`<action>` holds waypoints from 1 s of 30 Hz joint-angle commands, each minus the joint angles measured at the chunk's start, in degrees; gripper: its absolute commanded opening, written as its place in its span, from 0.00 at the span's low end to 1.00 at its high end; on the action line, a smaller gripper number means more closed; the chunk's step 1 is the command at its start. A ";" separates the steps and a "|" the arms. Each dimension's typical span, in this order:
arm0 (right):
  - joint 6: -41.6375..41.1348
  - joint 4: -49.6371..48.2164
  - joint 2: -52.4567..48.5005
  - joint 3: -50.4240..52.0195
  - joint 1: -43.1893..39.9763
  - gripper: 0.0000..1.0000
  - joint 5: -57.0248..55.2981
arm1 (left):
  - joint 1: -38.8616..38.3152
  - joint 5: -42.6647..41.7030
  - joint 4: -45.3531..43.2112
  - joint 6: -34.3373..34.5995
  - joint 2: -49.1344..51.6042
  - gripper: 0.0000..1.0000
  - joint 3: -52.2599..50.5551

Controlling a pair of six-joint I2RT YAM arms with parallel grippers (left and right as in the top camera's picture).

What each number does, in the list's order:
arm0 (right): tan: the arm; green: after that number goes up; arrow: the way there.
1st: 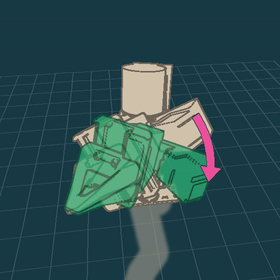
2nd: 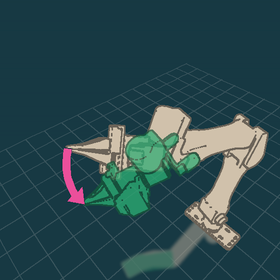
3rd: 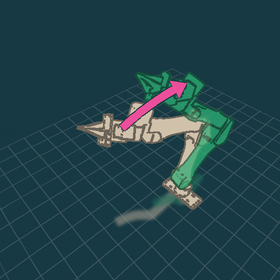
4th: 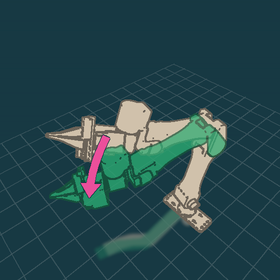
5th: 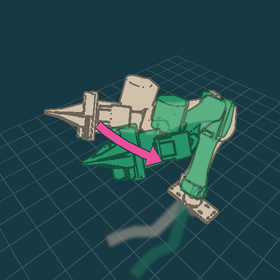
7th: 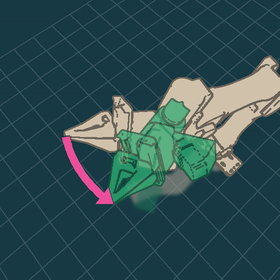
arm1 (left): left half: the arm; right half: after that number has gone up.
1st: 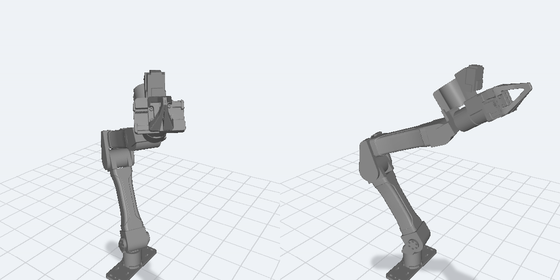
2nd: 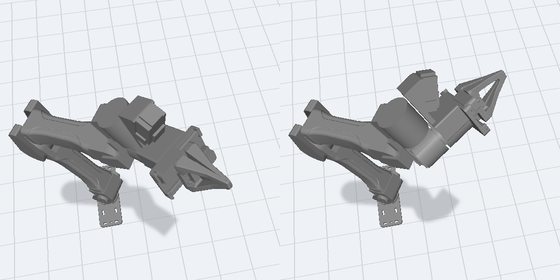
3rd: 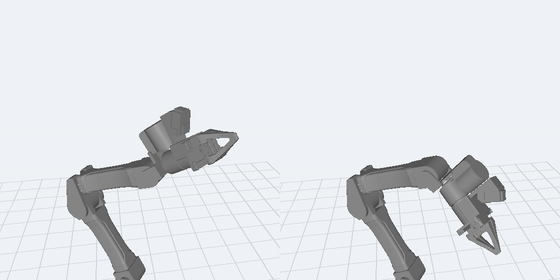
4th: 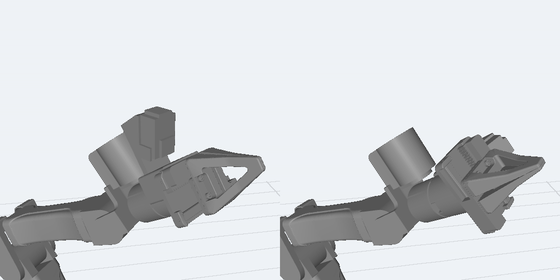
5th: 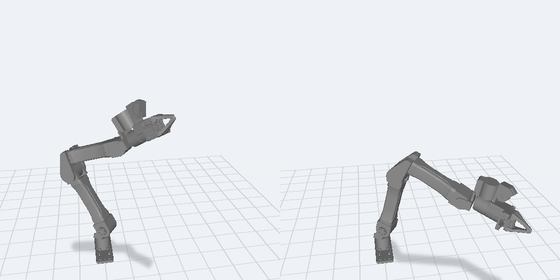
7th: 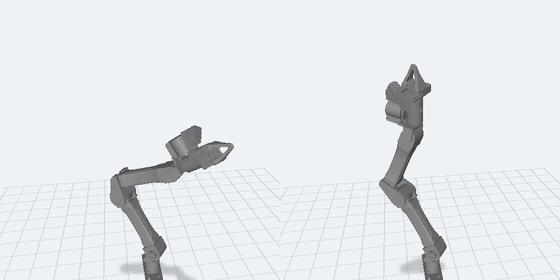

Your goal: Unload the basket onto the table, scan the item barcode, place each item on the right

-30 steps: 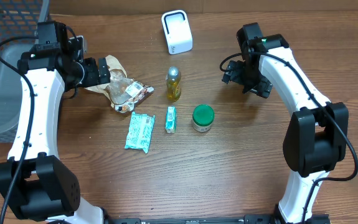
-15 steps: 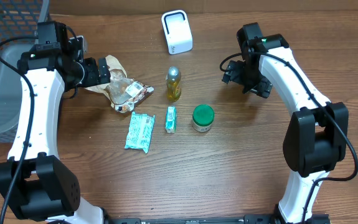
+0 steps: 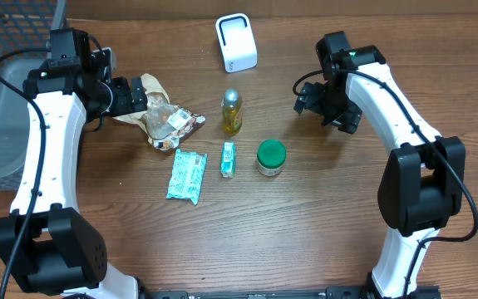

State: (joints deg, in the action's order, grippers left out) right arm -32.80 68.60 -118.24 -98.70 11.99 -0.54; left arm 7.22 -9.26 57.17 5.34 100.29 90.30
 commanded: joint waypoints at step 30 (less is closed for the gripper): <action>1.20 1.97 1.84 1.44 13.86 1.00 6.67 | -0.22 -0.68 -0.04 -1.73 -0.22 1.00 0.11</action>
State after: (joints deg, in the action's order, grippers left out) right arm -29.32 70.57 -118.24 -98.41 25.08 11.46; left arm 7.22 -9.26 57.19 5.34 100.29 90.30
